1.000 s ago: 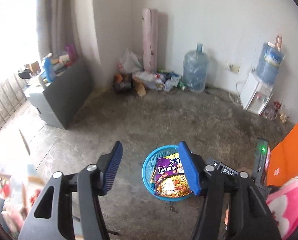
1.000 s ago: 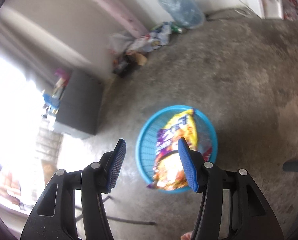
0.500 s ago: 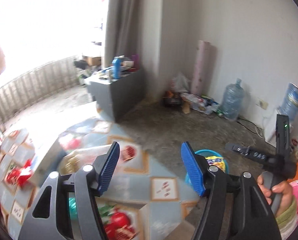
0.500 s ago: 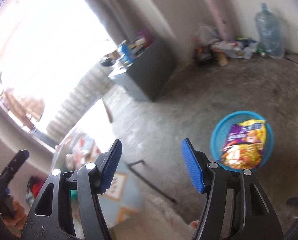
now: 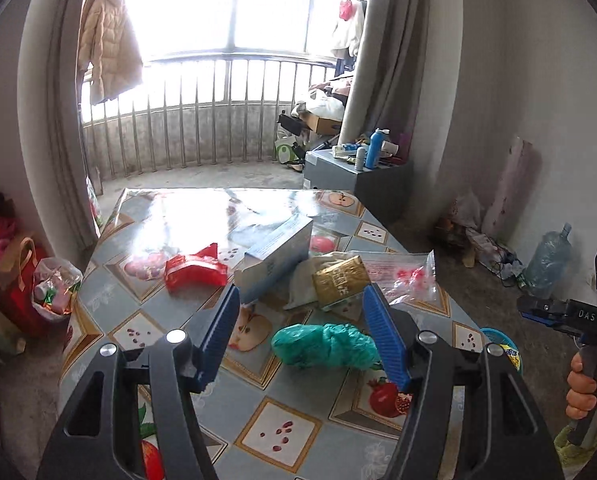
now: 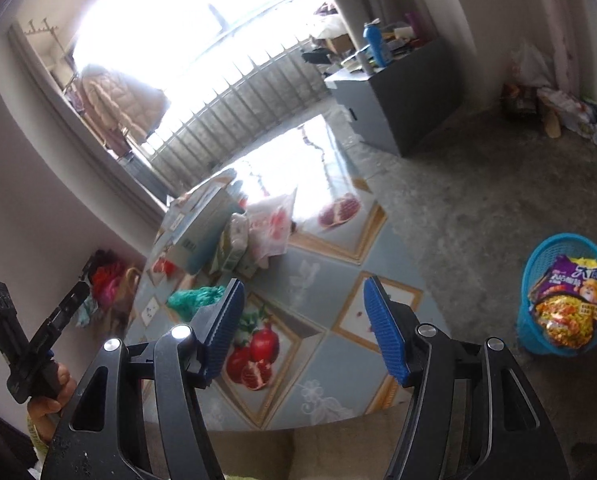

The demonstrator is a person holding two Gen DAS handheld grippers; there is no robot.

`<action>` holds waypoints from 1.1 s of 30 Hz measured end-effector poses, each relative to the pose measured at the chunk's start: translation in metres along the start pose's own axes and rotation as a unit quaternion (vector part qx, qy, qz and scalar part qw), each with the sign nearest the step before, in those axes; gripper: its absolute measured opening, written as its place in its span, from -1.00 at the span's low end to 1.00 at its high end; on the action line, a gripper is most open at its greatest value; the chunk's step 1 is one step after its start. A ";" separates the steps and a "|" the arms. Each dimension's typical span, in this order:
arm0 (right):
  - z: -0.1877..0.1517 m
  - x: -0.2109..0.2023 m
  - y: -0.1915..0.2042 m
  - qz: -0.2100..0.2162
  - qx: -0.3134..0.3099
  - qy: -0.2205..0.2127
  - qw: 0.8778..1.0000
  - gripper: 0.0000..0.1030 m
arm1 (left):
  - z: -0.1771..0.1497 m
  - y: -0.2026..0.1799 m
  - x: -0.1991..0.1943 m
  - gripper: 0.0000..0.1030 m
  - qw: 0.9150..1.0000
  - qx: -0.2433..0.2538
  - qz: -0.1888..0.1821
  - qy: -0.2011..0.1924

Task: Collect trash
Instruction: 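Close the right tool on the green plastic bag and lift it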

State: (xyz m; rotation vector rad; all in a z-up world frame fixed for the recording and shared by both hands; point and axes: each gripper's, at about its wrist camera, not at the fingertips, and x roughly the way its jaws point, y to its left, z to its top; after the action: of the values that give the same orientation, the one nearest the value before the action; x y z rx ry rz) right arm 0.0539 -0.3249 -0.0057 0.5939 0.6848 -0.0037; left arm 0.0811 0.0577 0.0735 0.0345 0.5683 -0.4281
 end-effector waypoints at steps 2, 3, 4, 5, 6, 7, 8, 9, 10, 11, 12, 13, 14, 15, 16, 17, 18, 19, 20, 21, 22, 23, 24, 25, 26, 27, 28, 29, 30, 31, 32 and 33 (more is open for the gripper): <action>-0.001 0.009 0.012 0.008 -0.013 0.013 1.000 0.16 | -0.010 0.011 -0.002 0.21 1.000 -0.006 -0.001 0.002; -0.001 0.013 0.018 0.011 -0.019 0.019 1.000 0.16 | -0.016 0.011 -0.001 0.21 1.000 -0.006 -0.002 0.002; -0.001 0.018 0.023 0.015 -0.024 0.025 0.999 0.16 | -0.019 0.007 0.004 0.21 1.000 -0.006 -0.003 0.004; -0.001 0.023 0.029 0.021 -0.030 0.032 0.999 0.15 | -0.022 0.008 0.005 0.21 1.000 -0.006 -0.004 0.007; -0.003 0.025 0.033 0.028 -0.035 0.037 0.998 0.15 | -0.025 0.009 0.009 0.21 1.000 -0.009 -0.006 0.012; -0.003 0.030 0.038 0.035 -0.039 0.042 0.998 0.14 | -0.026 0.007 0.015 0.21 1.000 -0.012 -0.009 0.016; -0.003 0.034 0.042 0.040 -0.044 0.048 0.997 0.13 | -0.028 0.010 0.018 0.21 1.000 -0.018 -0.012 0.020; -0.004 0.040 0.048 0.043 -0.049 0.055 0.996 0.11 | -0.027 0.011 0.023 0.18 0.999 -0.022 -0.015 0.023; -0.003 0.046 0.053 0.044 -0.055 0.061 0.996 0.09 | -0.028 0.013 0.027 0.15 0.999 -0.027 -0.020 0.025; -0.003 0.053 0.058 0.045 -0.059 0.067 0.995 0.04 | -0.029 0.014 0.032 0.09 0.999 -0.031 -0.024 0.028; -0.002 0.059 0.062 0.046 -0.063 0.073 0.994 -0.03 | -0.030 0.014 0.036 0.03 0.999 -0.035 -0.027 0.032; -0.002 0.066 0.067 0.047 -0.065 0.078 0.994 -0.10 | -0.031 0.015 0.041 -0.01 0.998 -0.039 -0.033 0.037; -0.001 0.073 0.071 0.050 -0.068 0.083 0.993 -0.13 | -0.034 0.017 0.046 -0.11 0.997 -0.042 -0.039 0.043; 0.000 0.080 0.074 0.052 -0.071 0.087 0.992 -0.21 | -0.036 0.017 0.052 -0.21 0.997 -0.046 -0.046 0.050; 0.000 0.086 0.077 0.052 -0.072 0.092 0.992 -0.28 | -0.039 0.017 0.058 -0.27 0.995 -0.050 -0.055 0.060; 0.001 0.093 0.080 0.053 -0.073 0.097 0.991 -0.31 | -0.041 0.016 0.064 -0.37 0.994 -0.051 -0.063 0.069; 0.003 0.101 0.083 0.058 -0.072 0.102 0.990 -0.36 | -0.044 0.016 0.070 -0.47 0.993 -0.050 -0.069 0.077; 0.004 0.107 0.085 0.062 -0.071 0.106 0.990 -0.39 | -0.047 0.014 0.076 -0.53 0.992 -0.048 -0.075 0.088; 0.006 0.116 0.088 0.063 -0.072 0.111 0.989 -0.40 | -0.049 0.013 0.083 -0.64 0.991 -0.046 -0.078 0.097; 0.008 0.122 0.089 0.065 -0.073 0.114 0.989 -0.42 | -0.051 0.011 0.089 -0.71 0.990 -0.044 -0.082 0.107; 0.009 0.129 0.091 0.067 -0.073 0.118 0.988 -0.46 | -0.053 0.009 0.096 -0.74 0.989 -0.042 -0.086 0.114; 0.009 0.138 0.092 0.069 -0.071 0.122 0.988 -0.48 | -0.055 0.008 0.103 -0.79 0.988 -0.043 -0.087 0.120; 0.010 0.146 0.092 0.068 -0.067 0.127 0.987 -0.53 | -0.056 0.007 0.109 -0.83 0.987 -0.044 -0.089 0.126; 0.010 0.153 0.091 0.065 -0.062 0.132 0.987 -0.55 | -0.058 0.007 0.117 -0.84 0.986 -0.045 -0.088 0.131; 0.008 0.161 0.089 0.064 -0.056 0.138 0.987 -0.57 | -0.060 0.007 0.125 -0.88 0.986 -0.046 -0.084 0.139; 0.006 0.168 0.087 0.067 -0.046 0.149 0.986 -0.59 | -0.061 0.008 0.131 -0.92 0.985 -0.047 -0.081 0.145; 0.004 0.173 0.084 0.072 -0.036 0.160 0.984 -0.60 | -0.063 0.008 0.137 -0.93 0.984 -0.048 -0.078 0.151; 0.000 0.177 0.082 0.080 -0.026 0.175 0.981 -0.60 | -0.064 0.009 0.141 -0.93 0.984 -0.050 -0.076 0.153; -0.002 0.175 0.080 0.087 -0.024 0.179 0.980 -0.60 | -0.064 0.010 0.142 -0.93 0.985 -0.049 -0.073 0.152; -0.004 0.173 0.080 0.094 -0.024 0.183 0.978 -0.60 | -0.064 0.010 0.142 -0.93 0.985 -0.046 -0.069 0.150; -0.006 0.170 0.078 0.106 -0.020 0.194 0.975 -0.60 | -0.064 0.011 0.143 -0.93 0.985 -0.045 -0.068 0.150; -0.006 0.169 0.076 0.124 -0.010 0.206 0.971 -0.60 | -0.064 0.013 0.143 -0.93 0.985 -0.048 -0.069 0.152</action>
State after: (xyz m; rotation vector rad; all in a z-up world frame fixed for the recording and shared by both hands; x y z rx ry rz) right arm 0.1970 -0.2268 -0.0715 0.6653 1.0060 0.3681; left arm 0.1622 0.0243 -0.0572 -0.0318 0.8951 -0.5335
